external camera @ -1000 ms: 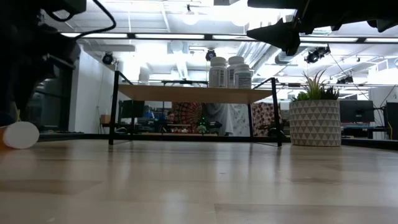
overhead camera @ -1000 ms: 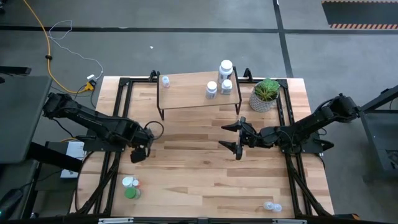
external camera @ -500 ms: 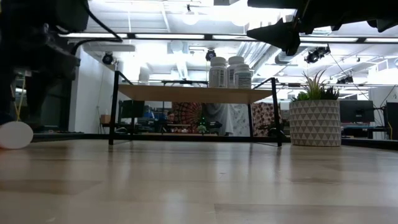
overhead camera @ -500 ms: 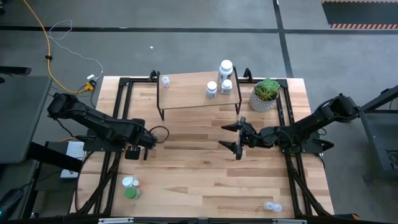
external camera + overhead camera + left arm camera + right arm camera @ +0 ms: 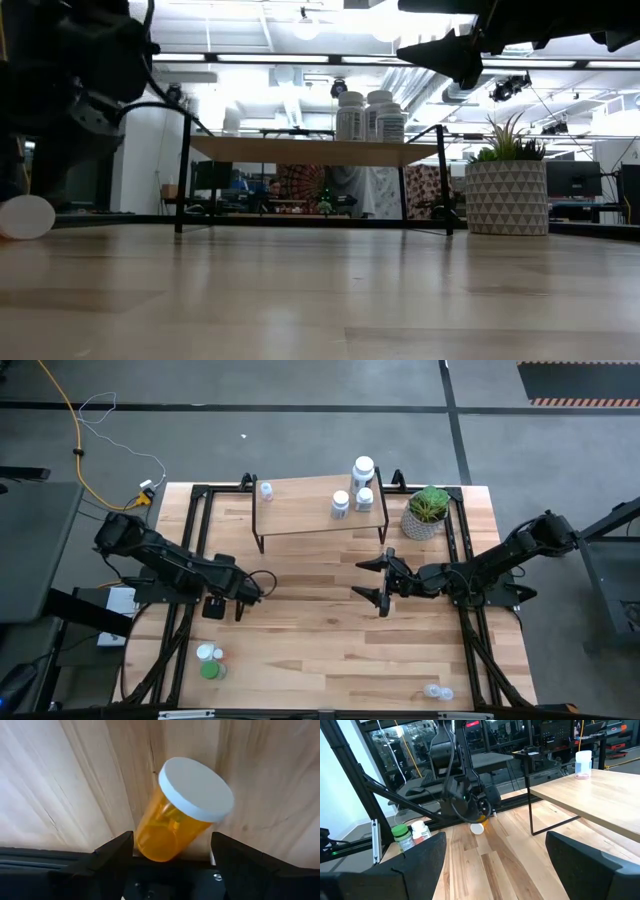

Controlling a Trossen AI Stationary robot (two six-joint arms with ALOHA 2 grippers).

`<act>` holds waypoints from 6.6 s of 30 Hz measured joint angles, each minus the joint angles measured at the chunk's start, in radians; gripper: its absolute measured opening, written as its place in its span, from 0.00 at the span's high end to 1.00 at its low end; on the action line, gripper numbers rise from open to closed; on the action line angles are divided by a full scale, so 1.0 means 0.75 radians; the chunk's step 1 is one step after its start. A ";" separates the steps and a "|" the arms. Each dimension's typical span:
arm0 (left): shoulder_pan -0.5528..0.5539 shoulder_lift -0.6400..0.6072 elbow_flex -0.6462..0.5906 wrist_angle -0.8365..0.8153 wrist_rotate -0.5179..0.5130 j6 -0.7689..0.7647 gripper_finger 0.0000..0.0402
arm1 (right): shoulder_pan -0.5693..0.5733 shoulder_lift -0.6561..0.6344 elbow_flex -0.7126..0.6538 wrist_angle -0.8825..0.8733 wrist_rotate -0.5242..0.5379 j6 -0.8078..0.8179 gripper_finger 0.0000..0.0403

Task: Pick and place medicine bottles onto shelf by color
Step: Put the orange pill bottle on the shelf, then put the left transparent pill bottle on the shelf

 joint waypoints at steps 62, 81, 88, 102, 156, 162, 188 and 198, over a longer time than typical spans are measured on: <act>-0.001 0.142 0.209 -0.040 0.043 0.020 0.54 | 0.000 0.000 0.001 0.001 0.002 -0.011 0.18; -0.125 -0.463 0.437 0.672 -0.610 -0.036 0.54 | 0.000 -0.001 0.001 0.000 -0.003 -0.025 0.18; -0.070 -0.519 0.171 1.325 -0.880 0.092 0.54 | 0.000 -0.001 0.002 0.006 -0.003 -0.025 0.18; 0.295 -0.412 -0.052 1.726 -1.068 -0.149 0.54 | 0.000 -0.001 0.002 0.002 -0.001 -0.026 0.18; 0.663 -0.283 0.012 1.499 -0.805 -0.199 0.40 | 0.000 -0.001 0.000 0.001 -0.003 -0.045 0.18; 0.663 -0.339 0.013 1.494 -0.804 -0.164 0.39 | 0.000 -0.001 0.000 0.001 -0.003 -0.046 0.18; 0.327 -0.782 0.014 1.265 -0.001 -0.308 0.39 | 0.000 -0.001 0.000 0.001 0.003 -0.046 0.18; -0.180 -0.721 -0.029 1.547 -0.499 -0.190 0.39 | 0.000 -0.001 0.000 0.001 0.002 -0.045 0.18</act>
